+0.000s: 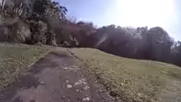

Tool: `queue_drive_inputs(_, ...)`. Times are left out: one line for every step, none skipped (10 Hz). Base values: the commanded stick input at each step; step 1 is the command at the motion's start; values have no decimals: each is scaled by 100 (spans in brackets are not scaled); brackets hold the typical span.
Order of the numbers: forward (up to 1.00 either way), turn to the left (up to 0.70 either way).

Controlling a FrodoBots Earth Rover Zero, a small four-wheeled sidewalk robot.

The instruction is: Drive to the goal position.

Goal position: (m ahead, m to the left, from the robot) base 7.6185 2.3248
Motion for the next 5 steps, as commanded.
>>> queue_drive_inputs(0, 45)
queue_drive_inputs(0, 45)
queue_drive_inputs(0, 45)
queue_drive_inputs(0, 45)
queue_drive_inputs(0, 45)
